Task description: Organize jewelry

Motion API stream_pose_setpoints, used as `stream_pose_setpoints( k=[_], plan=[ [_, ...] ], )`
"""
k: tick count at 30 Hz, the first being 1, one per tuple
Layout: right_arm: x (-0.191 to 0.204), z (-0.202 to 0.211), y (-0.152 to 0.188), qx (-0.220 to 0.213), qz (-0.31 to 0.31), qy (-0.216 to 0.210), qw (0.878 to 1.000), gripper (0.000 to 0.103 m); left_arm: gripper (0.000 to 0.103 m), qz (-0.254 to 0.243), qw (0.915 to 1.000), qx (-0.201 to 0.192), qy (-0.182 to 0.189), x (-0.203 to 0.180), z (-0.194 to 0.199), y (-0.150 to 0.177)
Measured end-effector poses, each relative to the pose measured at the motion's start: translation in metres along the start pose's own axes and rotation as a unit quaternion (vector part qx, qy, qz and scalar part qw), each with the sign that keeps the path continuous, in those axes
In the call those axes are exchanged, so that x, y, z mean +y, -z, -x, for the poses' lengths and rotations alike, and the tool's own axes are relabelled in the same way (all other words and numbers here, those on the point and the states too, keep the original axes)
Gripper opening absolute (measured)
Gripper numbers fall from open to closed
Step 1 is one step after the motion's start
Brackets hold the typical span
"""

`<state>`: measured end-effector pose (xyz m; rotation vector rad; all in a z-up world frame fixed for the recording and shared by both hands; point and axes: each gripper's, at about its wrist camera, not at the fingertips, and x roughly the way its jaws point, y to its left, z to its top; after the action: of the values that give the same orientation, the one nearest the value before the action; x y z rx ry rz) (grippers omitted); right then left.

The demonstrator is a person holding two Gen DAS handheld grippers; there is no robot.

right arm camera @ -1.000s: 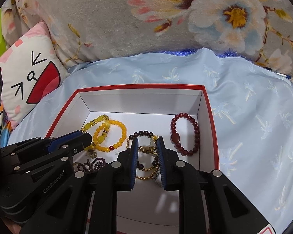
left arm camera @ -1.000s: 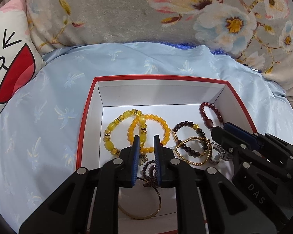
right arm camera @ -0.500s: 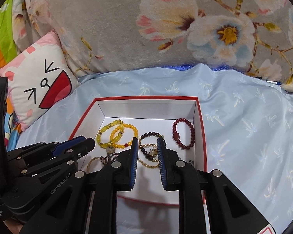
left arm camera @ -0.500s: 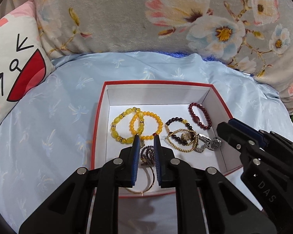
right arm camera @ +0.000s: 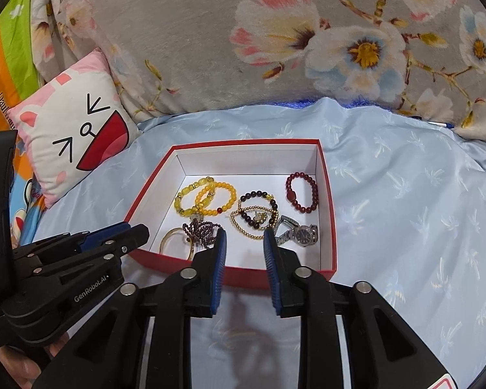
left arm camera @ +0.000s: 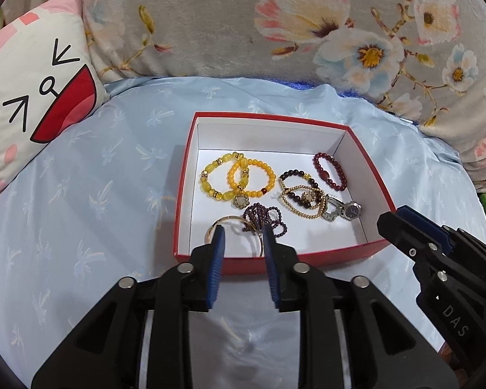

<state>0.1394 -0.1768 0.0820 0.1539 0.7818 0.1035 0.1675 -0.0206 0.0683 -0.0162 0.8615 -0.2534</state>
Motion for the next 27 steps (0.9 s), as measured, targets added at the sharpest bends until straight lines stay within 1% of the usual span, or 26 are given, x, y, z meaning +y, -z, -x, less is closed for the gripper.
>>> stream_pose_setpoints(
  k=[6,7,9,11,17,23,25,26,27],
  plan=[
    [0.002,0.007,0.007,-0.002,-0.002,0.003,1.000,0.026,0.031,0.000,1.0000,-0.001,-0.006,-0.001,0.007,0.008],
    [0.002,0.008,0.007,-0.002,-0.003,0.004,1.000,0.028,0.032,0.000,1.0000,0.000,-0.007,-0.001,0.008,0.010],
    [0.001,0.009,0.009,-0.001,-0.004,0.005,1.000,0.030,0.037,-0.001,1.0000,-0.001,-0.010,-0.002,0.009,0.011],
    [0.002,0.011,0.010,-0.003,-0.004,0.007,1.000,0.035,0.041,-0.002,0.9999,-0.003,-0.014,-0.002,0.011,0.014],
    [0.002,0.015,0.013,-0.006,-0.003,0.013,1.000,0.042,0.049,-0.007,0.9997,-0.007,-0.022,-0.004,0.016,0.017],
    [-0.002,0.020,0.015,-0.007,-0.008,0.018,1.000,0.044,0.050,-0.008,0.9997,-0.008,-0.024,-0.006,0.019,0.017],
    [-0.003,0.021,0.016,-0.007,-0.010,0.021,1.000,0.048,0.054,-0.008,0.9996,-0.008,-0.026,-0.006,0.020,0.018],
    [-0.004,0.022,0.018,-0.008,-0.010,0.022,1.000,0.049,0.058,-0.008,0.9995,-0.009,-0.028,-0.005,0.020,0.018],
    [-0.004,0.023,0.018,-0.008,-0.011,0.022,1.000,0.049,0.060,-0.008,0.9995,-0.011,-0.029,-0.006,0.021,0.018]
  ],
)
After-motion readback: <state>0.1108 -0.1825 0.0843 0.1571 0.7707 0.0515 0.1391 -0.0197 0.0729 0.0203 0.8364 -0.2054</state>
